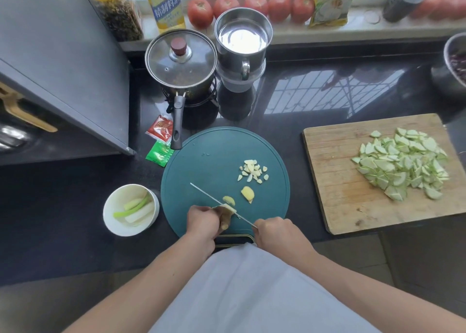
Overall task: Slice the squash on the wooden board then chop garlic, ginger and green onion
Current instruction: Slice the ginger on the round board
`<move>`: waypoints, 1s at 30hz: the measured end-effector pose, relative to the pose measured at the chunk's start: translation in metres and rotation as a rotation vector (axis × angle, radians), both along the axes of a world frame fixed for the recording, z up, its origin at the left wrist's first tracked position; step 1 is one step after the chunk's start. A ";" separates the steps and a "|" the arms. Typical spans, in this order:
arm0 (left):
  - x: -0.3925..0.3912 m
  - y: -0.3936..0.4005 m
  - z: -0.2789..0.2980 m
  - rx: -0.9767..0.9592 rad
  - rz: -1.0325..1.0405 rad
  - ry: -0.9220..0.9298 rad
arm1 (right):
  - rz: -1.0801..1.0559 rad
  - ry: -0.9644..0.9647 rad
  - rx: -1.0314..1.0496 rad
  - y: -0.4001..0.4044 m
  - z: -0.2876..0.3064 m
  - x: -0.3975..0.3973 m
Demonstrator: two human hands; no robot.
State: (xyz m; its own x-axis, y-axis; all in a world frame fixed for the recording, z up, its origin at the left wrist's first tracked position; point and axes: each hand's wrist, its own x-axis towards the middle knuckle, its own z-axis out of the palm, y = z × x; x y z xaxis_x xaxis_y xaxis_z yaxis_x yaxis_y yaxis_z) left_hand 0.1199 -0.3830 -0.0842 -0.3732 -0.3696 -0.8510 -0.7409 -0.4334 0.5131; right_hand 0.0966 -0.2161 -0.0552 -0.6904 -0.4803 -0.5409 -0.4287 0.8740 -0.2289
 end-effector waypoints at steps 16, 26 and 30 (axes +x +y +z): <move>-0.001 -0.001 -0.014 -0.005 -0.003 -0.035 | 0.036 0.018 0.033 0.010 -0.020 -0.002; -0.004 -0.004 -0.018 -0.026 -0.043 -0.103 | 0.044 -0.029 0.048 -0.037 -0.025 -0.016; -0.003 -0.004 -0.015 -0.029 -0.047 -0.075 | -0.003 -0.003 0.041 -0.037 -0.023 -0.015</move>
State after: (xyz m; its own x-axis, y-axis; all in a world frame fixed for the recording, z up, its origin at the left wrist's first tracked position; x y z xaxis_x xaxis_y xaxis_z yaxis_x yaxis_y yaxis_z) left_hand 0.1166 -0.3874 -0.0988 -0.3267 -0.3776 -0.8664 -0.7968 -0.3831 0.4673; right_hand 0.0812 -0.2535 -0.0785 -0.6901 -0.4556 -0.5623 -0.4255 0.8839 -0.1940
